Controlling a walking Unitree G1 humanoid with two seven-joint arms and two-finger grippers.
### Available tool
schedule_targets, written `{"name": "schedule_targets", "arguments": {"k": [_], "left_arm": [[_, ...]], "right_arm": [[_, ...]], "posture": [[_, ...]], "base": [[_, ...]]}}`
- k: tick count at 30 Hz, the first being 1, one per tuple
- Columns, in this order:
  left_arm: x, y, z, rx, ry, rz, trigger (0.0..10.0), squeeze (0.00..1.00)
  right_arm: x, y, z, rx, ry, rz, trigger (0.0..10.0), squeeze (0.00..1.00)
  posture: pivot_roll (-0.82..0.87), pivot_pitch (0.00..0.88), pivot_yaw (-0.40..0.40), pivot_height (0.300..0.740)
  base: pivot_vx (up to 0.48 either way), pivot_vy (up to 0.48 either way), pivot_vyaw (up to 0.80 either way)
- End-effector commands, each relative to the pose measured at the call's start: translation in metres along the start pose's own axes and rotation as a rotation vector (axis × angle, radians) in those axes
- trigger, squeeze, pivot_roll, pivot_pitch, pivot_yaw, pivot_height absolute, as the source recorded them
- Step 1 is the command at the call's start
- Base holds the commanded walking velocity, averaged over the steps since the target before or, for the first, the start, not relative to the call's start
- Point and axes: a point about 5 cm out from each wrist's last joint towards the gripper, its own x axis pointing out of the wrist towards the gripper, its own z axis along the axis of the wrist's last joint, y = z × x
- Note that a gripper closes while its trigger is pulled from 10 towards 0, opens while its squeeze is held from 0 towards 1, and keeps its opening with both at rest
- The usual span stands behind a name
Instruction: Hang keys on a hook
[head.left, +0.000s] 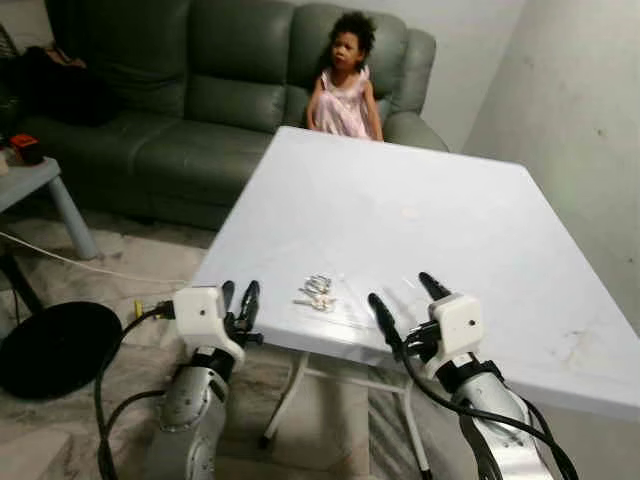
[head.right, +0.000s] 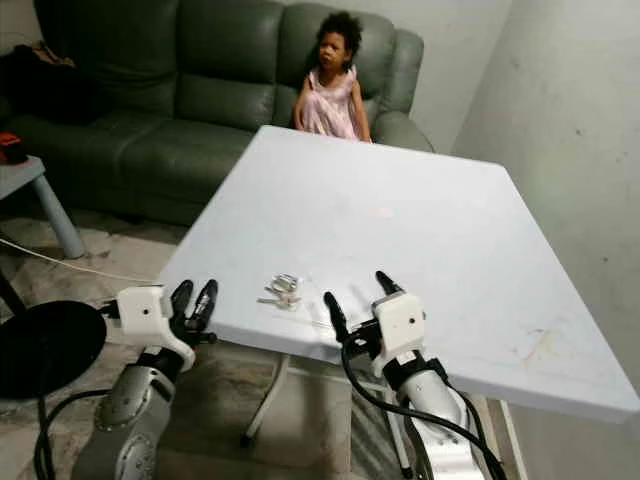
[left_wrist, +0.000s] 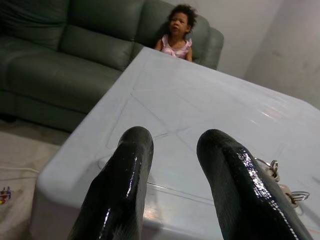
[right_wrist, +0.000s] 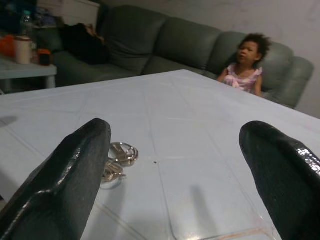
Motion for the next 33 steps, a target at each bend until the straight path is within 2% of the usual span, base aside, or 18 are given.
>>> {"name": "schedule_targets", "arguments": {"k": [1,6,19,23,28,33], "left_arm": [[0.003,-0.010,-0.004,-0.019,0.017,-0.023,10.0,0.00],[0.002,-0.011,-0.004,-0.027,0.019,-0.014,10.0,0.00],[0.000,-0.010,-0.008,-0.035,0.040,0.017,10.0,0.00],[-0.005,-0.015,-0.012,0.005,0.057,-0.031,10.0,0.00],[-0.009,-0.022,-0.016,0.010,0.075,-0.070,10.0,0.00],[-0.012,-0.030,-0.017,0.025,0.076,-0.103,10.0,0.00]], "right_arm": [[-0.001,-0.005,0.001,-0.017,0.005,-0.009,10.0,0.00],[-0.002,-0.005,0.002,-0.020,0.005,-0.004,10.0,0.00],[-0.005,-0.005,0.001,-0.025,0.018,0.002,10.0,0.00],[-0.004,-0.004,0.001,-0.028,0.025,0.012,10.0,0.00],[0.002,-0.005,-0.003,-0.063,0.051,0.053,10.0,0.00],[0.019,-0.013,-0.002,-0.104,0.053,0.106,10.0,0.00]], "posture": [[0.11,0.000,-0.106,0.740],[0.11,0.000,-0.111,0.740],[0.11,0.000,-0.118,0.740],[0.11,0.000,-0.119,0.740],[0.11,0.000,-0.116,0.740],[0.11,0.000,-0.120,0.740]], "base": [[0.000,0.458,0.00],[0.000,0.437,0.00],[0.000,0.000,0.00],[0.000,0.000,0.00],[0.000,0.000,0.00],[0.000,0.000,0.00]]}}
